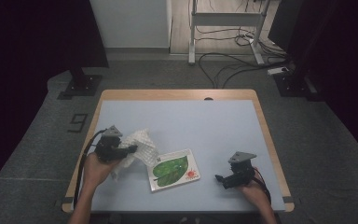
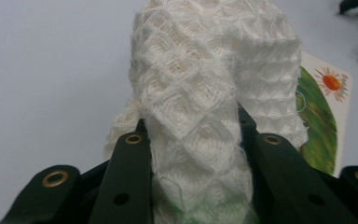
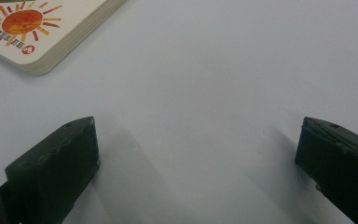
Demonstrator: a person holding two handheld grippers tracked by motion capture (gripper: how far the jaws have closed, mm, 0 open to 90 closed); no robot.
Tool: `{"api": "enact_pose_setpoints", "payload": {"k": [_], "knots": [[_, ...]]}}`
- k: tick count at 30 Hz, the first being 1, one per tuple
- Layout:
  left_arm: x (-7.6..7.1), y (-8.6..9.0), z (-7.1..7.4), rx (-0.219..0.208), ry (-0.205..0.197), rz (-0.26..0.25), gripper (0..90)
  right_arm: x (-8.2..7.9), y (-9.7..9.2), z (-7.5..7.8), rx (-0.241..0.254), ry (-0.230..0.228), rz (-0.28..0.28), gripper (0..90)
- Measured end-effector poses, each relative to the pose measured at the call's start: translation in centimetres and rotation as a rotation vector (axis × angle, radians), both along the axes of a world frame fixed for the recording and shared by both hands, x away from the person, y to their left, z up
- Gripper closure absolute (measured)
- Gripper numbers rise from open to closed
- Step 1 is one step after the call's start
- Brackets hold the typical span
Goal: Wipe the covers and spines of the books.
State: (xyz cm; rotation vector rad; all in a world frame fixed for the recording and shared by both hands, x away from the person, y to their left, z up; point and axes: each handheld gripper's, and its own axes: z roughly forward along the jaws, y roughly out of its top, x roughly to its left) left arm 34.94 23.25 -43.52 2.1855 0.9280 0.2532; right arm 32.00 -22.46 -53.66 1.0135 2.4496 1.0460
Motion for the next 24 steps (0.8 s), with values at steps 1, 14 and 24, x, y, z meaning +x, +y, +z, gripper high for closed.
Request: {"api": "enact_pose_setpoints", "payload": {"k": [1,14,24], "knots": [[-0.1,-0.4,-0.1,-0.001,-0.001,-0.007,68.6,0.0,0.0,0.0,0.000,0.000,0.000,0.0],[-0.3,-3.6,-3.4,0.061,0.042,-0.055,68.7,0.0,0.0,0.0,0.001,0.000,0.001,0.0],[-0.2,-4.8,-5.5,0.106,0.043,-0.039,68.0,0.0,0.0,0.0,0.001,0.000,0.000,0.0]]}}
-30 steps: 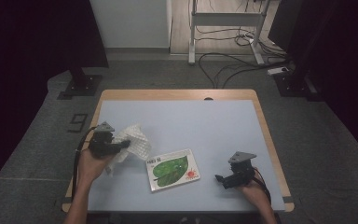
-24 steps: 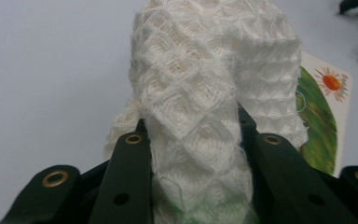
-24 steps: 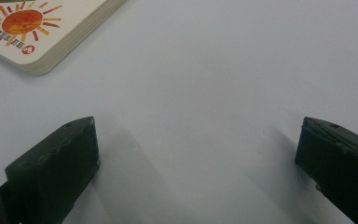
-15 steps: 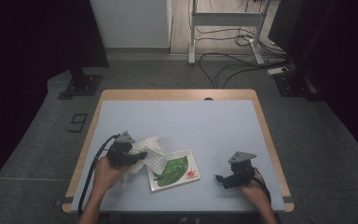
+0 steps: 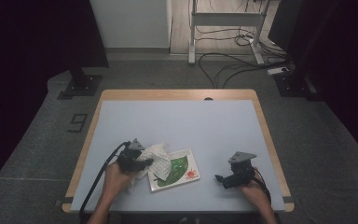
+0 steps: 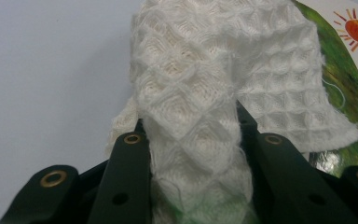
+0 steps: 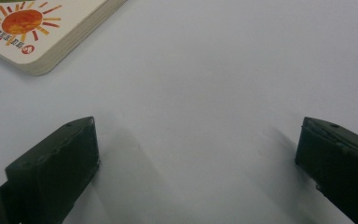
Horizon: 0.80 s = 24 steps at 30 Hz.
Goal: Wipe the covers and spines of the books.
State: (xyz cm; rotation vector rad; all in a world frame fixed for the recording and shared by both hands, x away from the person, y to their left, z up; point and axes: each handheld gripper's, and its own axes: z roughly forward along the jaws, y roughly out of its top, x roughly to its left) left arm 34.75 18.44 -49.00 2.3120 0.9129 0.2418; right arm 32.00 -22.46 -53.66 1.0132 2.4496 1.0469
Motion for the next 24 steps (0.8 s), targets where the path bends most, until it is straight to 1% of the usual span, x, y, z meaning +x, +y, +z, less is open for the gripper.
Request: {"api": "enact_pose_setpoints", "payload": {"k": [4,7,13,17,24], "knots": [[-0.1,-0.8,-0.2,0.018,-0.023,-0.006,68.1,0.0,0.0,0.0,0.000,0.000,0.000,0.0],[0.0,-1.4,-0.2,0.030,-0.029,-0.017,68.1,0.0,0.0,0.0,0.000,0.000,0.000,0.0],[0.6,-2.6,-0.4,0.016,-0.018,-0.035,68.0,0.0,0.0,0.0,0.000,0.000,0.000,0.0],[1.0,-3.4,-0.4,0.022,-0.016,-0.048,67.9,0.0,0.0,0.0,0.000,0.001,0.000,0.0],[1.7,-5.0,-0.5,0.017,-0.013,-0.064,67.9,0.0,0.0,0.0,0.000,0.000,0.000,0.0]]}}
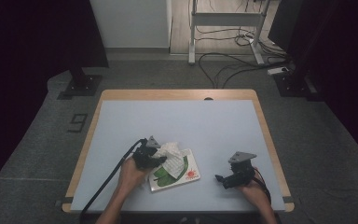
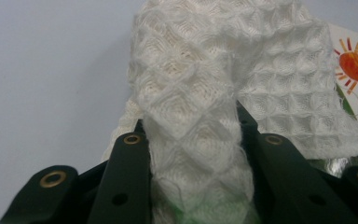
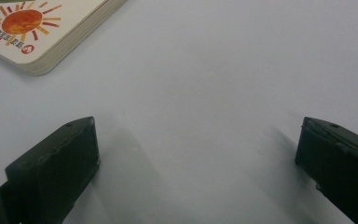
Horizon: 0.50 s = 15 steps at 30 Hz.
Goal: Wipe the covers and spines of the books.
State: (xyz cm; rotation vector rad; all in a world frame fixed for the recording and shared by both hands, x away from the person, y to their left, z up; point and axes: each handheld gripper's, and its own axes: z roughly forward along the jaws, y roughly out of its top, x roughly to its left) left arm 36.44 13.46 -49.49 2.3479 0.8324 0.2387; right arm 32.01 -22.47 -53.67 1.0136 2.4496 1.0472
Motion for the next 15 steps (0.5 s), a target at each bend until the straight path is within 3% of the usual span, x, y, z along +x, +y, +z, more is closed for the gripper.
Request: {"api": "enact_pose_setpoints", "payload": {"k": [15], "knots": [[1.8,-4.3,-0.2,-0.006,0.002,-0.059,67.9,0.0,0.0,0.0,0.000,0.000,0.000,0.0]]}}
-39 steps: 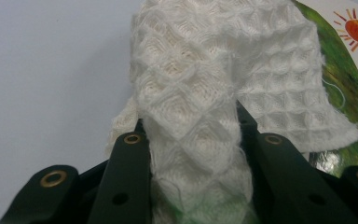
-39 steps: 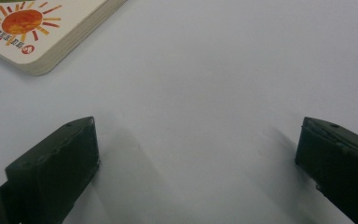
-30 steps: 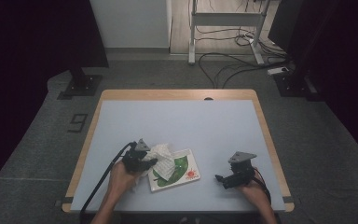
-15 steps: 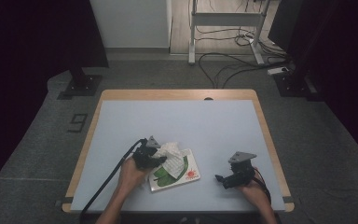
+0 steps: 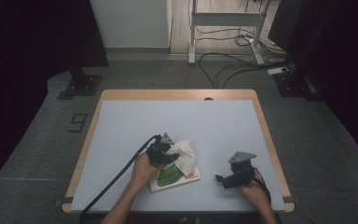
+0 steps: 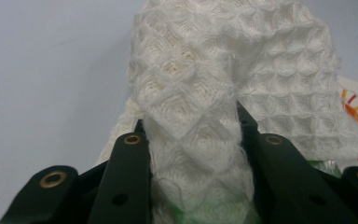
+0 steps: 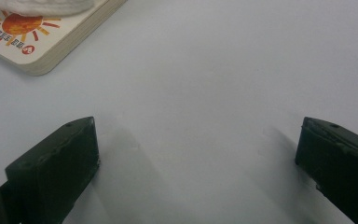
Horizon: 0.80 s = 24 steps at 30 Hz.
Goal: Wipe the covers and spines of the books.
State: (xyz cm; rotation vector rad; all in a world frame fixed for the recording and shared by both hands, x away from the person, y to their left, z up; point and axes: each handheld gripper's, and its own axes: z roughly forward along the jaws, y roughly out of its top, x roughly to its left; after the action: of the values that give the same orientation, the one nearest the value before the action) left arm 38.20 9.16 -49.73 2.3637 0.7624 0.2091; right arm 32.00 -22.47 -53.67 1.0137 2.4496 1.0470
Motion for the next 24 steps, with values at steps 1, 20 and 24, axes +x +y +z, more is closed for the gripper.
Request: {"api": "enact_pose_setpoints", "payload": {"k": [1,20,24], "knots": [[0.1,-0.3,0.0,-0.002,-0.002,-0.003,67.9,0.0,0.0,0.0,0.000,0.000,0.000,0.0],[1.3,-3.8,-0.3,-0.005,-0.002,-0.053,68.7,0.0,0.0,0.0,0.000,0.001,-0.001,0.0],[0.5,-4.1,-0.2,-0.004,0.003,-0.076,68.9,0.0,0.0,0.0,0.000,0.001,-0.001,0.0]]}}
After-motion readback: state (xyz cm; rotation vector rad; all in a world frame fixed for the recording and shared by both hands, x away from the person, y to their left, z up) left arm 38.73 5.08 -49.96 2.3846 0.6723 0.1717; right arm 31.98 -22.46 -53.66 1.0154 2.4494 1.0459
